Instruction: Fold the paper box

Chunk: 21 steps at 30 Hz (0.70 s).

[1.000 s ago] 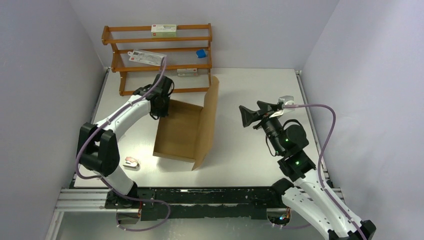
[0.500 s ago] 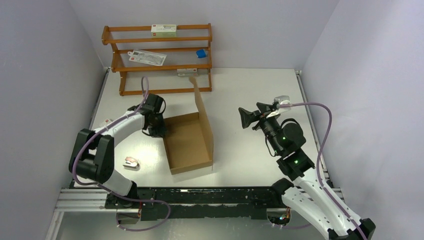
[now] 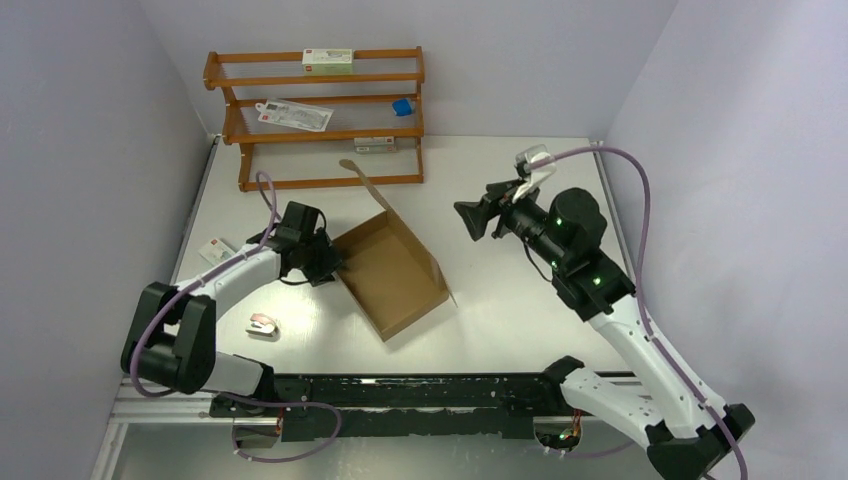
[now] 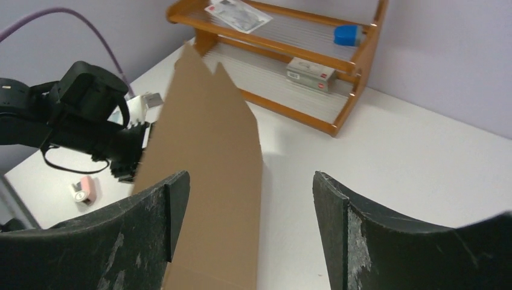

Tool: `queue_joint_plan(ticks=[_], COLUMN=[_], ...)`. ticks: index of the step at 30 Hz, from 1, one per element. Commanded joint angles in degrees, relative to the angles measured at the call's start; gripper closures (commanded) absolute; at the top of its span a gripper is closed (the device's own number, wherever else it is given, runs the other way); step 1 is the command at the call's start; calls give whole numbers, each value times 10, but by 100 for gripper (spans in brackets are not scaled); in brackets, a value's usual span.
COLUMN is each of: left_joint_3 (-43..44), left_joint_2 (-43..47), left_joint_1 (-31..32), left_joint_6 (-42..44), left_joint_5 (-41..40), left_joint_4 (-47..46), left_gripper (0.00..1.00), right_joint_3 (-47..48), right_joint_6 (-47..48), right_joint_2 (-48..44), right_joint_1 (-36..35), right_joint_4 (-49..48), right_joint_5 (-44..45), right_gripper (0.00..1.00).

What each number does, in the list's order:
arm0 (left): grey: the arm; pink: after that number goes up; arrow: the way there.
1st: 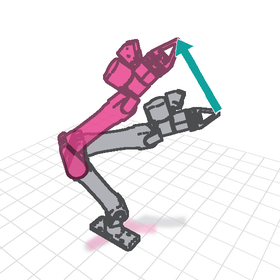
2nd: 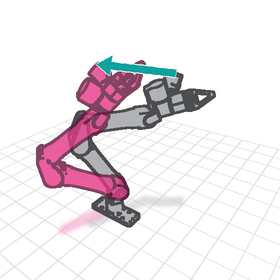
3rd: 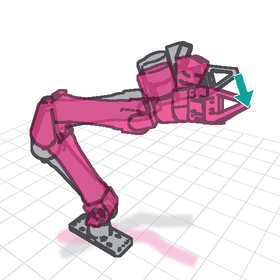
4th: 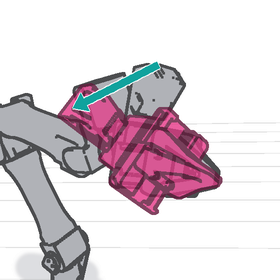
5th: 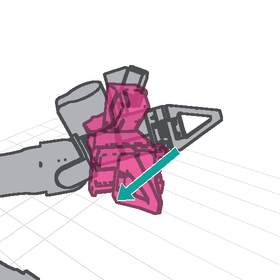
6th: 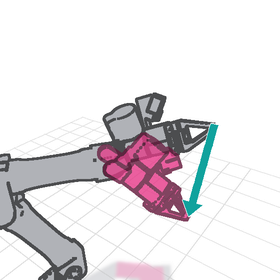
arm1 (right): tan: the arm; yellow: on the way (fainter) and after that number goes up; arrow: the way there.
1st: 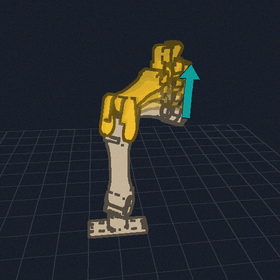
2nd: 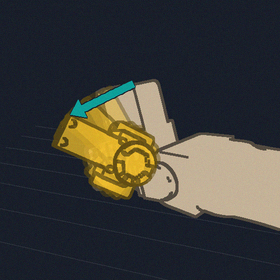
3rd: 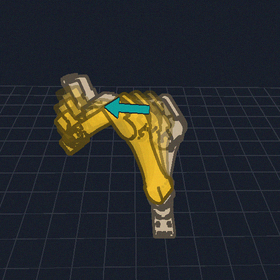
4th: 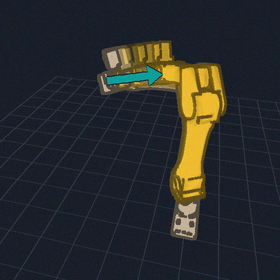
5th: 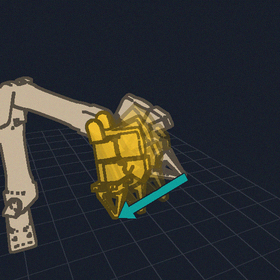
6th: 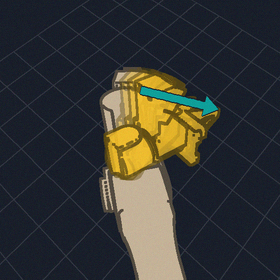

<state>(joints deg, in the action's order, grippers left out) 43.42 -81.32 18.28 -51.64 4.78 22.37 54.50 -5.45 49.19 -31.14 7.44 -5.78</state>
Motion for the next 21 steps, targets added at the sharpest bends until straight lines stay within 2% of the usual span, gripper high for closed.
queue_joint_plan(ticks=[1, 4, 7, 11, 17, 19, 21], left_joint_3=[18, 38, 66, 98, 137, 149, 144], left_joint_2=[47, 72, 96, 132, 179, 187, 203], left_joint_1=[2, 1, 1, 1, -2, -2, -4], left_joint_6=[31, 78, 136, 225, 348, 368, 376], left_joint_5=[4, -21, -45, -89, -169, -203, -195], left_joint_4=[-3, 20, 44, 68, 90, 103, 94], left_gripper=[47, 36, 28, 21, 13, 12, 12], right_joint_3=[73, 115, 174, 256, 363, 398, 429], right_joint_6=[17, 29, 46, 69, 93, 103, 107], right_joint_2=[41, 70, 111, 181, 279, 316, 350], right_joint_1=[-7, -33, -86, -164, -244, -272, -289], right_joint_4=[98, 126, 167, 233, 318, 346, 372], right_joint_5=[-72, -65, -20, 49, 130, 166, 216], right_gripper=[22, 23, 24, 24, 25, 25, 26])
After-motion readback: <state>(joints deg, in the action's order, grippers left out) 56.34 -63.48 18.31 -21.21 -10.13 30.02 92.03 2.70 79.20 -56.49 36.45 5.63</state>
